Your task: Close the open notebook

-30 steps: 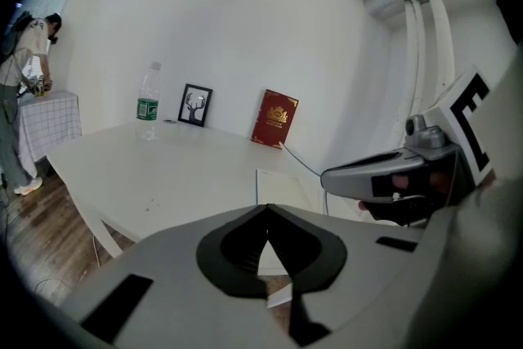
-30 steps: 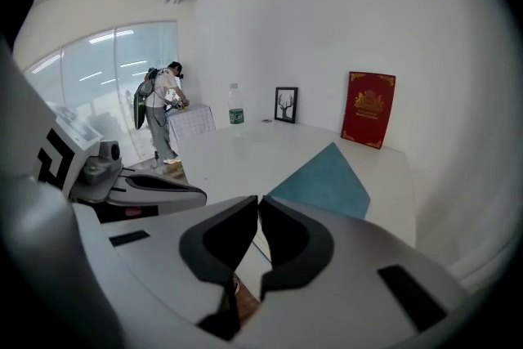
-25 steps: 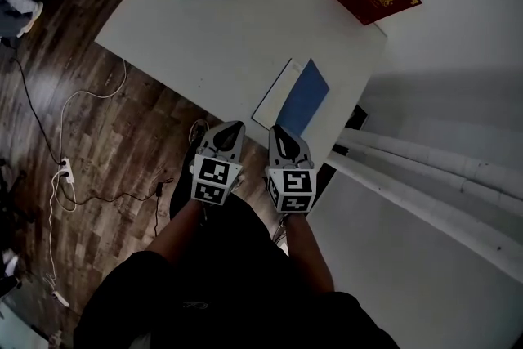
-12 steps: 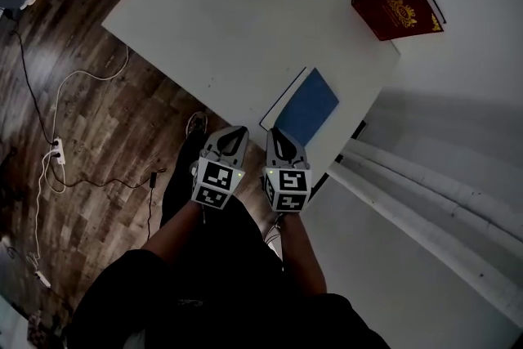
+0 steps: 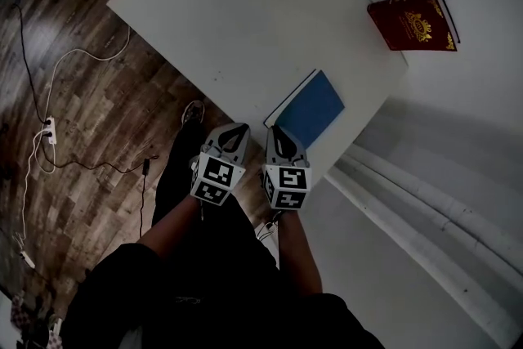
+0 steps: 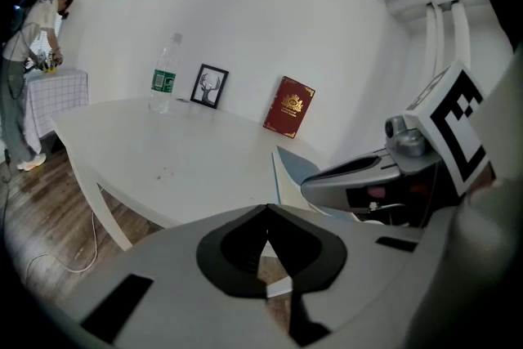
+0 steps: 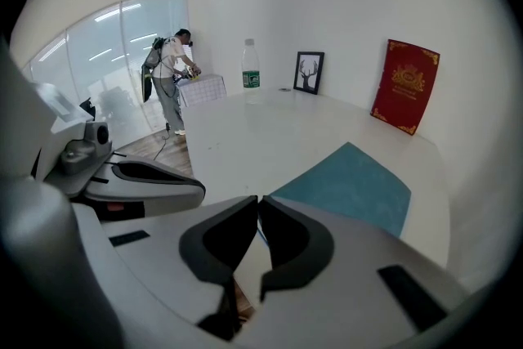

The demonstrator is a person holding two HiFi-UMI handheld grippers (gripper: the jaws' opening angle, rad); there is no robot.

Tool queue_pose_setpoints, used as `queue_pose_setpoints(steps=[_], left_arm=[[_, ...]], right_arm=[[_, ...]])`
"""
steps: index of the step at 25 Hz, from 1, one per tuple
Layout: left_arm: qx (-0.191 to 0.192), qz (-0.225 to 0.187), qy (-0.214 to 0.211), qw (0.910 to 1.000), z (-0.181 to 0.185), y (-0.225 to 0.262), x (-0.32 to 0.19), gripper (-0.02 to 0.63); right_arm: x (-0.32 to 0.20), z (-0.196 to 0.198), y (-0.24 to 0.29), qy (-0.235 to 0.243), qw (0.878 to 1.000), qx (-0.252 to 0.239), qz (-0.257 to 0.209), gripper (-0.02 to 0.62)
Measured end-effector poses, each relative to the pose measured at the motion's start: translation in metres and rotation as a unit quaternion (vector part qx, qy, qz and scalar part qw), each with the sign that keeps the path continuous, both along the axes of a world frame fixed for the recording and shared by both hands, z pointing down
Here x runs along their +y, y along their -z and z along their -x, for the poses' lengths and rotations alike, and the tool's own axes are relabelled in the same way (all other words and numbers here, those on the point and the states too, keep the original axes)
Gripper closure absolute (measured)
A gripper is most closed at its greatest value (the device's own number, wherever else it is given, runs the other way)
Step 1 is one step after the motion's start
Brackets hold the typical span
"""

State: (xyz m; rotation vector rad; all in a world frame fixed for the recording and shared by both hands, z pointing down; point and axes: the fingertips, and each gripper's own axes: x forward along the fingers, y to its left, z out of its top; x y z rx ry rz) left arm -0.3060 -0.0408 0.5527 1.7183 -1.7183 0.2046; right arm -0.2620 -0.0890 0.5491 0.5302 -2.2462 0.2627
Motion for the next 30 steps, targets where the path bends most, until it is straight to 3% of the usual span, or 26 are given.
queue_pose_setpoints(steps=[20,26,30], left_arm=[[0.007,0.010,0.001,0.9999,0.003,-0.010,0.004,0.603],[0.001,0.012,-0.011,0.9999,-0.001,-0.006,0.008,0.603],[0.024,0.009,-0.004,0.9997,-0.006,-0.003,0.011,0.603]], right_arm=[[0.001,0.008,-0.026,0.009,1.000,0.011,0.026,0.560],[0.004,0.008,-0.030,0.010,1.000,0.015,0.015,0.560],[0.007,0.010,-0.029,0.023,0.999,0.022,-0.012,0.558]])
